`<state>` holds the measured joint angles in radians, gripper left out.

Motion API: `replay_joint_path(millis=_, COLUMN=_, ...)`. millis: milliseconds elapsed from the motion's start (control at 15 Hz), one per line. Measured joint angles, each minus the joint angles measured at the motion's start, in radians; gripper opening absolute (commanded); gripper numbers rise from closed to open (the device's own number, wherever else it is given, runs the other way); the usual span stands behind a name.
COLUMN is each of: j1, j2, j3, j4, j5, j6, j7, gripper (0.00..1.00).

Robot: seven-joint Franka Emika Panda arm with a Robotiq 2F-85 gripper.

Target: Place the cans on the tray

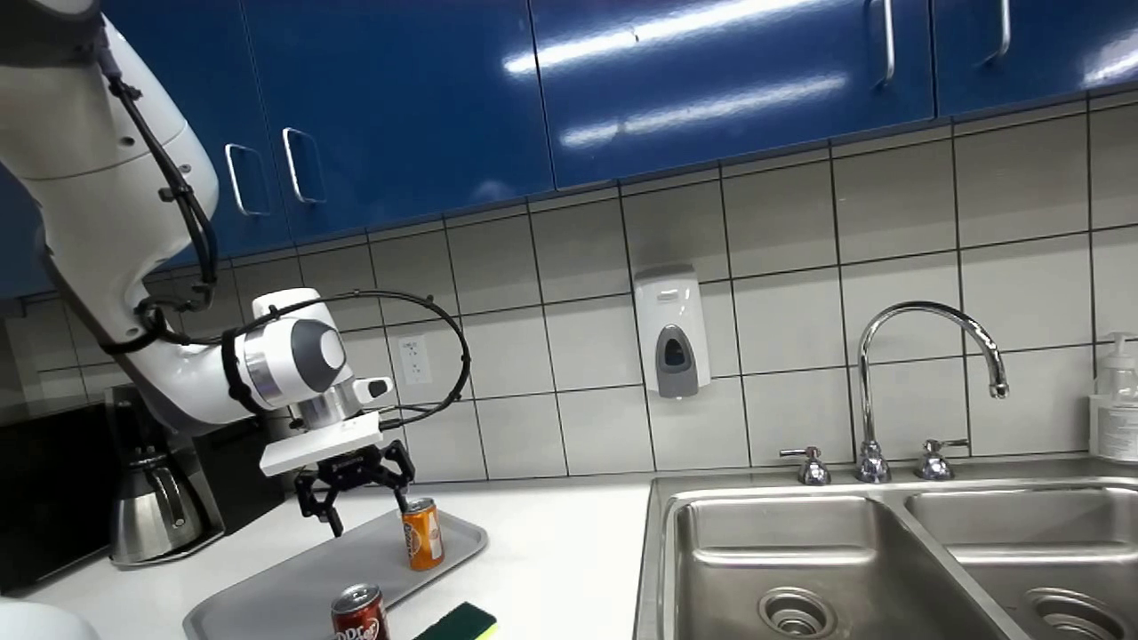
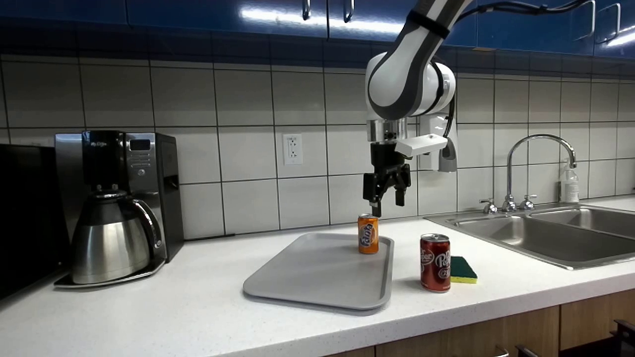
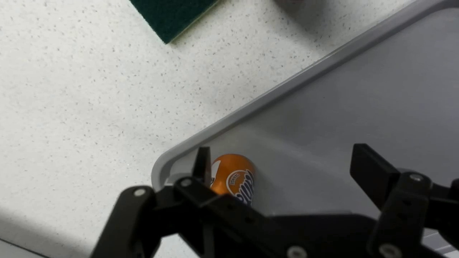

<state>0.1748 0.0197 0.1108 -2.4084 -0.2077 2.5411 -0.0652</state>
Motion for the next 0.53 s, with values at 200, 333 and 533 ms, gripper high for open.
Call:
replay_joint_path(millis=200, j1=0.0, j2=0.014, j3=0.0, j4=0.0, j5=-0.001, j6=0.013, j7=0.0, gripper=1.0)
replay_joint_path(millis=333, j1=0.0, j2=0.02, j3=0.0, j4=0.0, j5=-0.003, j6=0.02, j7=0.001, gripper=1.0)
replay_joint_path(millis=533, j1=0.0, j2=0.027, j3=0.0, j4=-0.001, j5=-0.003, j6=0.022, j7=0.001, gripper=1.0)
